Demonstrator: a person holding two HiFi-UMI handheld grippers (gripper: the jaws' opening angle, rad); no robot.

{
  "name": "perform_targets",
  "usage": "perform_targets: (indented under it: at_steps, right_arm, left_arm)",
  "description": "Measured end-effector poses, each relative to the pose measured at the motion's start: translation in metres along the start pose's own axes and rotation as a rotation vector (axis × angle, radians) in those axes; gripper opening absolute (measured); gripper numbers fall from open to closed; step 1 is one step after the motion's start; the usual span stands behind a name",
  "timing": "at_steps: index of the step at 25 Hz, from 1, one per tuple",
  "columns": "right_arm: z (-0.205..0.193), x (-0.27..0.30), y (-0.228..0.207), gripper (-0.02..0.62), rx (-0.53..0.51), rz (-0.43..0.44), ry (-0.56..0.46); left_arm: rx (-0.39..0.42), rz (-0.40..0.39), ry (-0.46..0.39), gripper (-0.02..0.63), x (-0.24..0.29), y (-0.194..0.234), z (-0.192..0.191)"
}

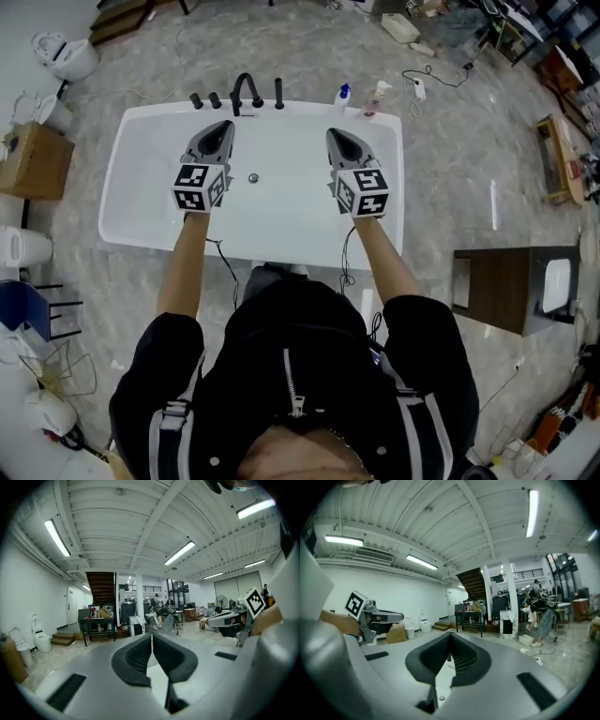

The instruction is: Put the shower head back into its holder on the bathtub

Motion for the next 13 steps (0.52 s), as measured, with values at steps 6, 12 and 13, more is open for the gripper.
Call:
perform_targets:
  at_steps: [6, 12, 13]
  right_arm:
    - [0.0, -0.009, -0.001, 0.009, 0.002, -0.002, 0.001]
    - [-0.006, -0.01, -0.008, 0.009, 0.007, -0.001, 0.003]
    - [-0.007, -0.01, -0.01, 0.009, 0.008, -0.003, 0.002]
  left_arm:
    - [-0.02, 0.002, 0.005, 0.032, -0.009, -0.013, -0.012]
    - [-0.03, 0.001, 0.007, 0.032, -0.006, -0.022, -0.022]
    - [-0.032, 0.002, 0.006, 0.032, -0.004, -0.023, -0.024]
Point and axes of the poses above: the fingertips, and each gripper's own axes: x forward along the fingers, y to its left, z out of its top, the point moved 7 cm from there along -x, backward along the fingers, and after that the axes turned 15 degrees about -x, right-handed, at the moved point
